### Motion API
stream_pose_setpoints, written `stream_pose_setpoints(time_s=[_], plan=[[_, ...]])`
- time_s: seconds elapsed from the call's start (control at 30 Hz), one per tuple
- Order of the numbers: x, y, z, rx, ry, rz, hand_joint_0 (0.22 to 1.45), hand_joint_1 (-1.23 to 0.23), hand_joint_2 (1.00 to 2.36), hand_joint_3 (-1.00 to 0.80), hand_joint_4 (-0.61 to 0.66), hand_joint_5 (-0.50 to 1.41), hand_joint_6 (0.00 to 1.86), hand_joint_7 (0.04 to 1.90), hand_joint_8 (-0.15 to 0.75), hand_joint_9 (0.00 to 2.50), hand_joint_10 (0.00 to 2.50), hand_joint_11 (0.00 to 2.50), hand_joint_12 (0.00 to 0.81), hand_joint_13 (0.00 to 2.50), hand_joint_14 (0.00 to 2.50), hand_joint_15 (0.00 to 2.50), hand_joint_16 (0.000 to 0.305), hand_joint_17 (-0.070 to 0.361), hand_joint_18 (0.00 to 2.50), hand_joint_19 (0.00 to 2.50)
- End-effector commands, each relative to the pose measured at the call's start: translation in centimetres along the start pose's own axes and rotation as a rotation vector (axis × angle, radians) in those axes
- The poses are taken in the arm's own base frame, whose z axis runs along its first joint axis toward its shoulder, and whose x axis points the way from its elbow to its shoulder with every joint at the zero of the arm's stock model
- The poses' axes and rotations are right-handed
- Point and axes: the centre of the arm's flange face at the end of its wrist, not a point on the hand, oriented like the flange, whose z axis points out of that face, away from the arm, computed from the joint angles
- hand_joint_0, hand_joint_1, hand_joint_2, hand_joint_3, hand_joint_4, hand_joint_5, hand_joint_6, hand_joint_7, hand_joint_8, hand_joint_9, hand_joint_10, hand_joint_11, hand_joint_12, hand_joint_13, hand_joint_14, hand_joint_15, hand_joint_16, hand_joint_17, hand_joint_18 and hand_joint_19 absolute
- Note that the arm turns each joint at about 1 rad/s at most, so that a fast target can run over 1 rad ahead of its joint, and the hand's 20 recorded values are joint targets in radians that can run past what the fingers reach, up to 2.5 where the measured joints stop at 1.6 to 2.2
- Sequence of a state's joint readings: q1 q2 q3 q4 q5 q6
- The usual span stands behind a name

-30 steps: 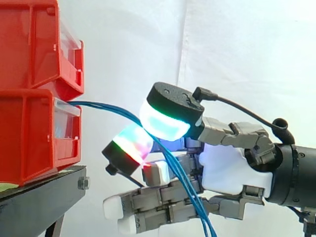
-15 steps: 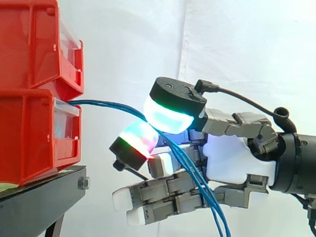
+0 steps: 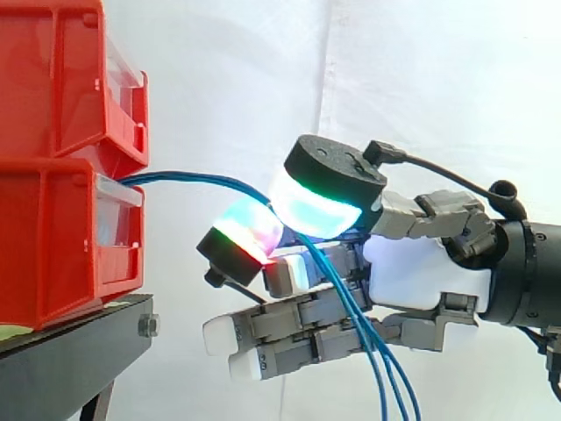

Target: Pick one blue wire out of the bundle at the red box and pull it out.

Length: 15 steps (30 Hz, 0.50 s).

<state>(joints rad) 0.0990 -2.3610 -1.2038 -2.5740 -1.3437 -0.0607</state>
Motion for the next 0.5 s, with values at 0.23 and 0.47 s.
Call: stream_pose_setpoints(time_s=[0.23,0.47], plan=[[-0.18,0.17,0.05,-0.003,-0.002,0.0,0.56,-0.8,1.0,-0.5,0.22,-0.16,0.85,1.04,0.259,1.01,0.02,0.78,0.36,0.64,0.02,0.41,0.055,0.124,0.45,0.35],[-0.19,0.24,0.03,-0.004,-0.002,0.0,0.56,-0.67,1.0,-0.47,0.2,-0.13,0.84,1.1,0.266,1.09,0.02,0.75,0.364,0.66,0.02,0.41,0.055,0.123,0.44,0.39]])
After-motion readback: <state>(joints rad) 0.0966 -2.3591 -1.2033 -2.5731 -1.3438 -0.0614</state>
